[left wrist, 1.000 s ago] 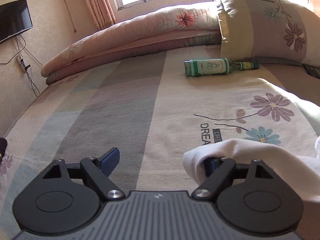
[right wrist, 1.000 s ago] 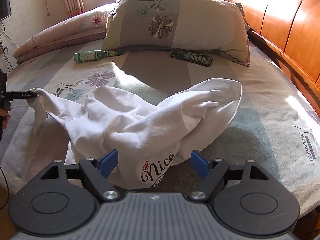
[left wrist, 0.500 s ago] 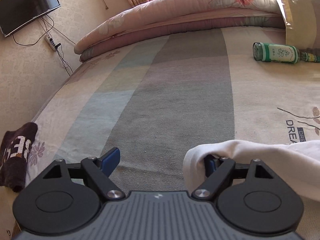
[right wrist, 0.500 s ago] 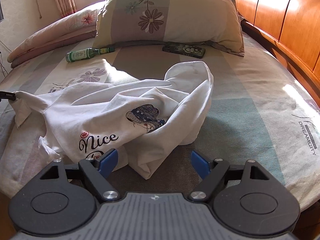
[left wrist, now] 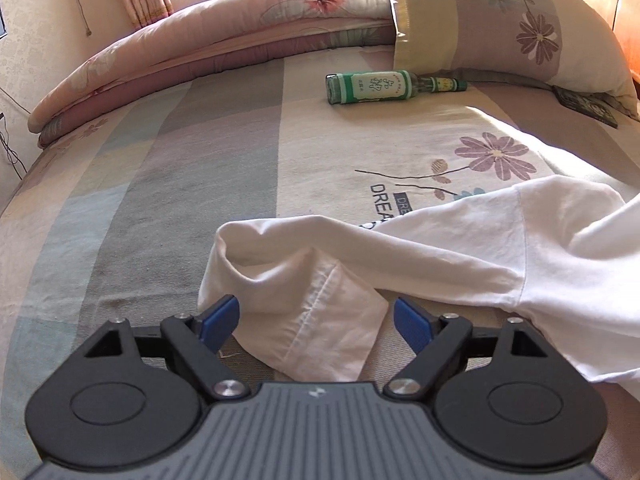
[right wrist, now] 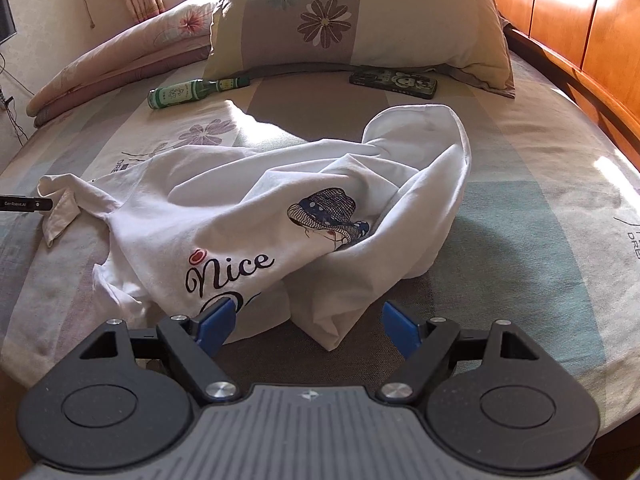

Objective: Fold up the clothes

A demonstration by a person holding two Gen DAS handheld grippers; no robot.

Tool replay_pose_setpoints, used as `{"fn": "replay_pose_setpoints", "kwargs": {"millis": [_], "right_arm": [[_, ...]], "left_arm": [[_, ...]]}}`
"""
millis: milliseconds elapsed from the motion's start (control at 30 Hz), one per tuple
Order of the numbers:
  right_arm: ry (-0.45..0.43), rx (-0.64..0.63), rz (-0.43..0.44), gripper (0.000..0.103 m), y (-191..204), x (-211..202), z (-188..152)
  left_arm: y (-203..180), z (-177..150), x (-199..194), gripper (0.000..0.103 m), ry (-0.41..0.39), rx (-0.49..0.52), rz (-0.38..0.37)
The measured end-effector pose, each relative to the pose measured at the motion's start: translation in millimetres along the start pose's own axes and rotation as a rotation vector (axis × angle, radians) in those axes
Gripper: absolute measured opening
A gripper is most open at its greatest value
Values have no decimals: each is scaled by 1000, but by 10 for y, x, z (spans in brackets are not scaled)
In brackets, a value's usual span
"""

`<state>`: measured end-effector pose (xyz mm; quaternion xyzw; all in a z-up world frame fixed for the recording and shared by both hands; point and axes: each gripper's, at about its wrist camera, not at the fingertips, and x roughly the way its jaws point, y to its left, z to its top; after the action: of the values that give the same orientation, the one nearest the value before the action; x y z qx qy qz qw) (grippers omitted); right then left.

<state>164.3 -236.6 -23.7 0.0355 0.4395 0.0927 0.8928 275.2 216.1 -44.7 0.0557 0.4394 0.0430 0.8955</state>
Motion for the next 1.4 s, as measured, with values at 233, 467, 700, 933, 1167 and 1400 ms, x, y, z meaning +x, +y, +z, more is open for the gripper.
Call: {"fn": "replay_pose_setpoints", "kwargs": {"millis": [233, 467, 700, 933, 1167, 1400], "right_arm": [[14, 21, -24, 90, -85, 1, -85], [25, 61, -36, 82, -270, 118, -172], [43, 160, 89, 71, -580, 412, -48], [68, 189, 161, 15, -583, 713, -116], [-24, 136, -5, 3, -868, 431, -38], [-42, 252, 116, 43, -1353, 230, -72]], "left_arm": [[-771, -227, -174, 85, -5, 93, -228], [-1302, -352, -600, 88, -96, 123, -375], [-1690, -386, -778, 89, -151, 101, -457], [-1933, -458, -760, 89, -132, 95, -451], [-1909, -491, -746, 89, -117, 83, -411], [-1932, -509, -770, 89, -121, 75, -418]]}}
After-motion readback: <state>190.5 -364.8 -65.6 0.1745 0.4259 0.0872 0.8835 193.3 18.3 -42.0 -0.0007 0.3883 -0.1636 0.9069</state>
